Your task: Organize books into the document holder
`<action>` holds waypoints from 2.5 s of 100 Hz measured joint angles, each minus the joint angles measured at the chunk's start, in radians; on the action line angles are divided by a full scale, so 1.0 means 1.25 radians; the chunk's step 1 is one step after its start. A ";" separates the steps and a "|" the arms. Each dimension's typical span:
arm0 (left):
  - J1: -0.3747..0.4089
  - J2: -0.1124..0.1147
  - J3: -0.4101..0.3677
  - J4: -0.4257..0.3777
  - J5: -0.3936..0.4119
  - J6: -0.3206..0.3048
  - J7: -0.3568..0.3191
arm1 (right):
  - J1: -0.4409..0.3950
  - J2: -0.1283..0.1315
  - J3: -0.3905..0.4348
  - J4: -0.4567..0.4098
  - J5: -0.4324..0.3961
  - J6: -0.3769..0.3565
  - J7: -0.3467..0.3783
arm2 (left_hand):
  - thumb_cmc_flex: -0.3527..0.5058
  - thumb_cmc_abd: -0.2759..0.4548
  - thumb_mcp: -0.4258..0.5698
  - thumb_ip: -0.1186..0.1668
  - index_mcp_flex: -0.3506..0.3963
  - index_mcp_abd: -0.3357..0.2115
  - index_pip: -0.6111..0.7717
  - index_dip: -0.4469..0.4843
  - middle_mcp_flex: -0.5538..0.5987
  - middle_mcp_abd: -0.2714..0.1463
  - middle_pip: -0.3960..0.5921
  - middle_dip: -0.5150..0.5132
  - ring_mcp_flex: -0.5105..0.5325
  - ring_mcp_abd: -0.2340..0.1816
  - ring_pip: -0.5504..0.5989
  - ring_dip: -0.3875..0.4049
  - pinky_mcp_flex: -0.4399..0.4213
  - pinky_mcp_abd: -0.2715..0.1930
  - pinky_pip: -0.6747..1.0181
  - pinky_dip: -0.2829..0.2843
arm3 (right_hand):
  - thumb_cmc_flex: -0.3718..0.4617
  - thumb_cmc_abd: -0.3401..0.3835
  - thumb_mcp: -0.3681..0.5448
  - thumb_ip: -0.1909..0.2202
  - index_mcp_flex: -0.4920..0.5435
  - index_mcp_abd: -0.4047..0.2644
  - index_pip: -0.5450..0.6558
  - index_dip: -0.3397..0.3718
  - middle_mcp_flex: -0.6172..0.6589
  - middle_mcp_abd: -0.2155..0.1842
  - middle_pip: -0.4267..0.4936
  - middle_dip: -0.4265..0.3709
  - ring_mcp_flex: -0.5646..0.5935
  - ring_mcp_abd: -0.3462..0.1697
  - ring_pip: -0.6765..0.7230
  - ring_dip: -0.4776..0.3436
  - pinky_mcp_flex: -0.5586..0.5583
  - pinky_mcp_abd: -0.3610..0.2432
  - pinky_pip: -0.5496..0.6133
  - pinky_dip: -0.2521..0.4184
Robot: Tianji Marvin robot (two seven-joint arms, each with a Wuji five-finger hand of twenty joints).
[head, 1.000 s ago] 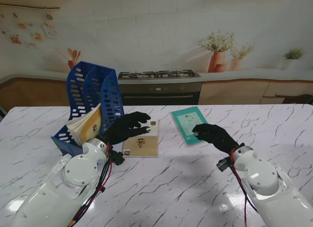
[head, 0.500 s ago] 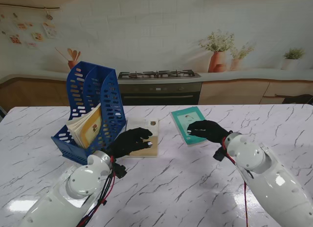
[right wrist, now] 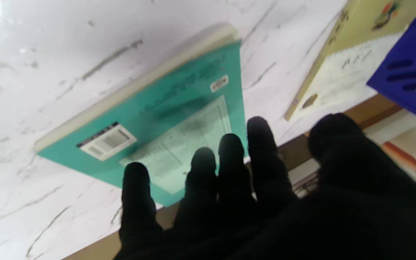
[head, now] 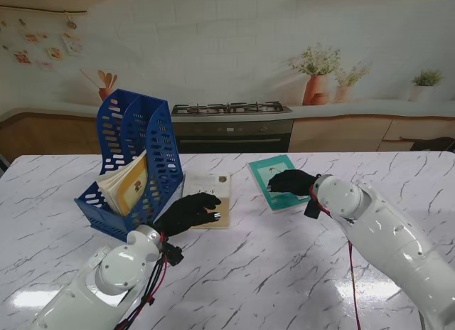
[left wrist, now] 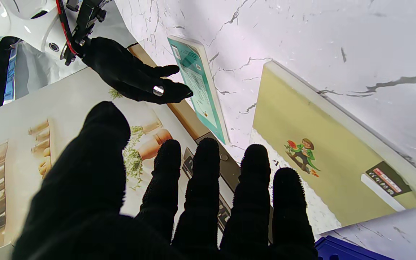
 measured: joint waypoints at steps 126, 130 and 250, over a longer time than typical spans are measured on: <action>0.018 -0.001 -0.016 -0.011 -0.005 0.020 0.002 | -0.117 0.050 0.087 -0.134 -0.115 -0.028 0.036 | 0.007 0.037 -0.029 0.000 0.000 0.017 0.000 0.000 -0.001 0.000 0.000 -0.003 -0.020 0.000 0.000 0.000 -0.021 -0.015 -0.012 -0.010 | 0.120 0.104 -0.346 0.001 0.037 0.050 -0.018 -0.011 0.074 0.052 -0.005 0.008 0.075 0.058 -0.020 -0.029 0.009 -0.112 0.065 0.023; 0.018 -0.001 -0.015 -0.012 -0.001 0.021 0.002 | -0.093 0.046 0.071 -0.105 -0.105 -0.028 0.038 | 0.007 0.037 -0.029 0.000 0.000 0.017 0.000 0.000 -0.001 0.000 0.000 -0.003 -0.020 0.000 0.000 0.000 -0.022 -0.015 -0.012 -0.011 | 0.120 0.104 -0.346 0.001 0.037 0.050 -0.018 -0.011 0.074 0.052 -0.005 0.008 0.075 0.058 -0.020 -0.029 0.009 -0.112 0.065 0.023; 0.023 0.003 -0.021 -0.020 0.019 0.046 -0.008 | -0.440 0.156 0.271 -0.514 0.084 -0.036 0.496 | 0.008 0.047 -0.056 0.000 0.000 0.021 0.000 0.000 -0.011 0.002 0.000 -0.003 -0.020 0.000 0.000 0.000 -0.029 -0.031 -0.023 -0.020 | 0.137 0.210 -0.345 0.001 0.064 0.098 -0.019 -0.019 0.113 0.116 -0.017 -0.010 0.119 0.111 -0.080 -0.061 0.029 -0.231 0.116 0.057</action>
